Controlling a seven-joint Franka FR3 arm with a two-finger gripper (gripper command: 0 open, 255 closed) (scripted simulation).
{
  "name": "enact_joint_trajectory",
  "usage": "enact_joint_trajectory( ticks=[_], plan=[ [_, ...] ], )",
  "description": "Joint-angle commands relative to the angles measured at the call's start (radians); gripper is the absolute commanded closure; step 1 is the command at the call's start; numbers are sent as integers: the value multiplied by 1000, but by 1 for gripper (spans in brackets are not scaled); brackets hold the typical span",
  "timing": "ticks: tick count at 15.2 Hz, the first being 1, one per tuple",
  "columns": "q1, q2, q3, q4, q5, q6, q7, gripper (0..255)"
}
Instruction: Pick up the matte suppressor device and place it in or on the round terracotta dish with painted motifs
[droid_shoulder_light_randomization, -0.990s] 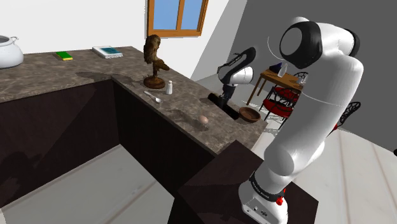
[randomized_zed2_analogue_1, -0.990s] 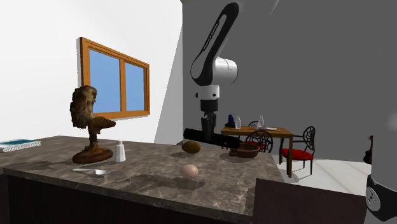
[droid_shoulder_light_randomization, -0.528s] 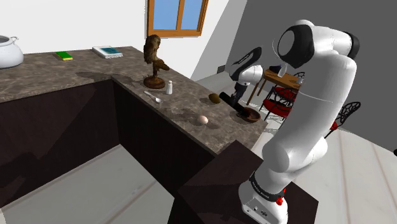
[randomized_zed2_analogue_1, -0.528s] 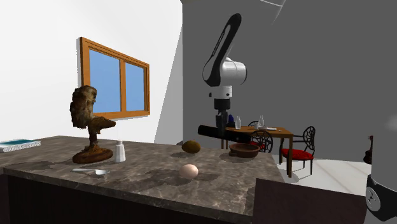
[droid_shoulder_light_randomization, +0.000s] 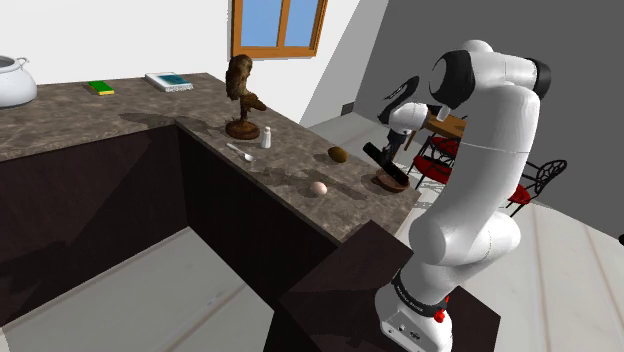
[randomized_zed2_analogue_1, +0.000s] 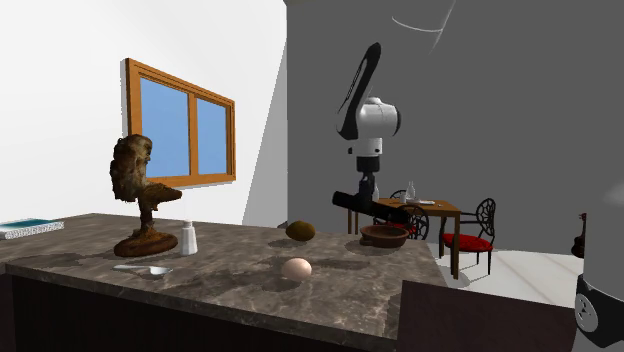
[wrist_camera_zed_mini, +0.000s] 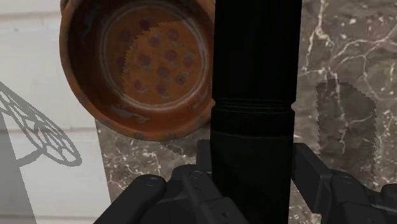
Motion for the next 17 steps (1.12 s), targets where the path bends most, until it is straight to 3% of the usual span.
enact_joint_trajectory(
  ticks=[1, 6, 17],
  plan=[
    [-42, 34, -3, 64, 18, -32, -51, 255],
    [-164, 155, -1, 257, 70, -111, -174, 255],
    [-186, 246, 30, 241, 111, -7, -197, 255]
  ],
)
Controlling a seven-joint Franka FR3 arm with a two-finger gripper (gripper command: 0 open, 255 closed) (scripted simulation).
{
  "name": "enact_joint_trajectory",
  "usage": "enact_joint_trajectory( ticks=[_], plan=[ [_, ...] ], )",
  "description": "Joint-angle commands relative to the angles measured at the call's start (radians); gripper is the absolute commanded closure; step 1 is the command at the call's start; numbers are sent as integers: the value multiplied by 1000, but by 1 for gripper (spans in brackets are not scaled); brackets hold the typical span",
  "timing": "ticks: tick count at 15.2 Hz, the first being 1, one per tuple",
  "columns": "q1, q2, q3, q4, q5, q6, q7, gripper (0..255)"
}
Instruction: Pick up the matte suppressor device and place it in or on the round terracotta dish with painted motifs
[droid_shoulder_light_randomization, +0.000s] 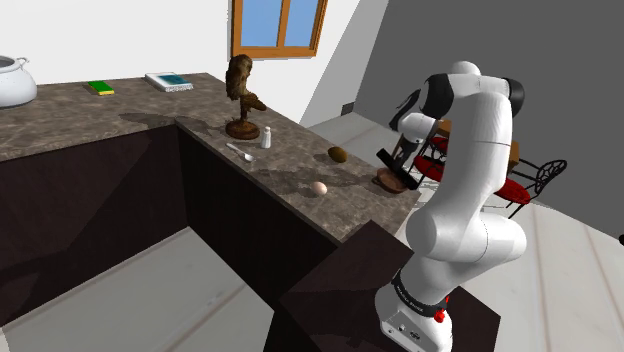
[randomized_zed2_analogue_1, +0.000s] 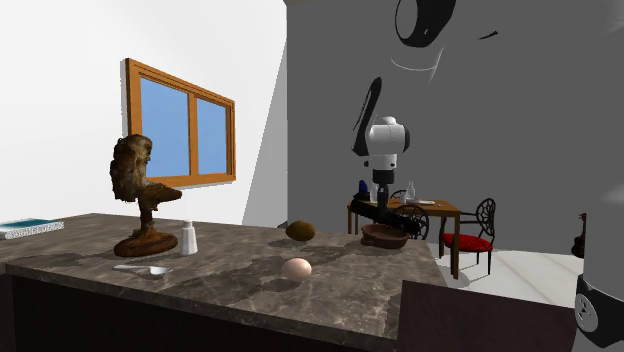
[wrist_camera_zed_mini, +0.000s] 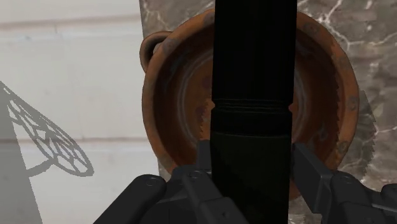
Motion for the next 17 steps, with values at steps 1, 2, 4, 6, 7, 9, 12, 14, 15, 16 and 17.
enact_joint_trajectory(
  ticks=[1, 2, 4, 6, 7, 9, 12, 14, 15, 16, 17],
  plan=[
    [-3, 14, 6, -6, 7, 21, -3, 255],
    [-5, 24, 9, -6, 11, 29, -6, 255],
    [-10, 42, 15, -5, 18, 47, -10, 255],
    [-11, 48, 17, -5, 20, 52, -11, 255],
    [-11, 48, 17, -5, 20, 52, -11, 255],
    [-11, 48, 17, -5, 20, 52, -11, 255],
    [-11, 48, 17, -5, 20, 52, -11, 255],
    [-11, 48, 17, -5, 20, 52, -11, 0],
    [-11, 48, 17, -4, 20, 51, -10, 0],
    [-11, 48, 17, -4, 20, 51, -10, 0],
    [-11, 48, 17, -4, 20, 51, -10, 0]
  ],
)
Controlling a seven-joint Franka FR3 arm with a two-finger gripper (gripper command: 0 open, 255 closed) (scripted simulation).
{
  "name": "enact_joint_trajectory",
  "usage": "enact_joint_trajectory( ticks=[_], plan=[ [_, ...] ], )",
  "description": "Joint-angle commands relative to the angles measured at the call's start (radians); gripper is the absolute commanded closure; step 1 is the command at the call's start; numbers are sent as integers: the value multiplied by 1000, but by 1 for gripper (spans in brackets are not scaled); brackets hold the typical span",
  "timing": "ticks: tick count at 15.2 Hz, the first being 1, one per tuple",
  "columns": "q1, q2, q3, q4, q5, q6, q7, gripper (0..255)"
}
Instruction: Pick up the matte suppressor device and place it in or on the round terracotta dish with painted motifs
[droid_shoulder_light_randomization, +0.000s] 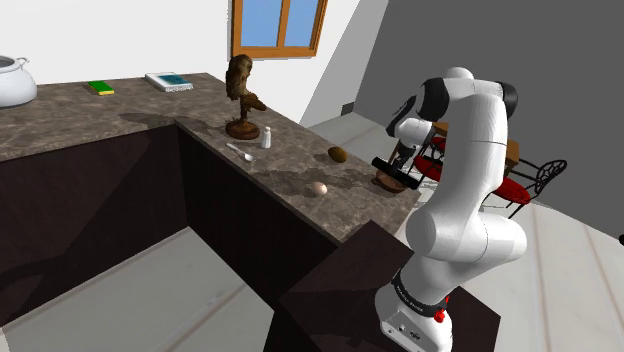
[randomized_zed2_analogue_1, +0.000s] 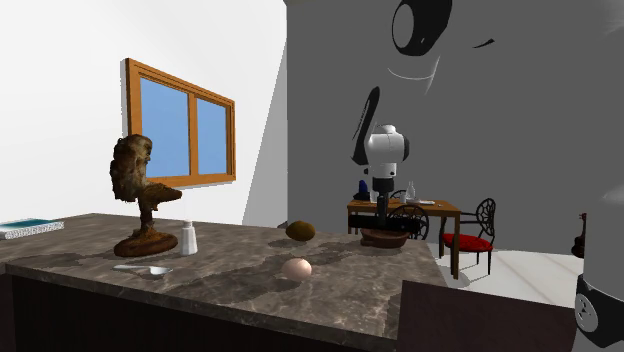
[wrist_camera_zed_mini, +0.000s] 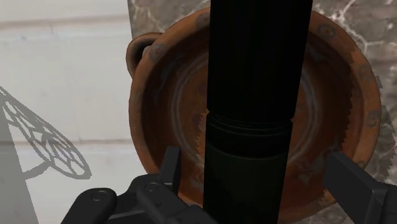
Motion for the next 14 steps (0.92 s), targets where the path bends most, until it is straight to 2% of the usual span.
enact_joint_trajectory(
  ticks=[1, 6, 14],
  plan=[
    [0, 0, 0, 0, 0, 0, 0, 0],
    [26, -93, -31, -12, -37, -78, 22, 0],
    [26, -93, -31, -12, -37, -78, 22, 0]
  ],
)
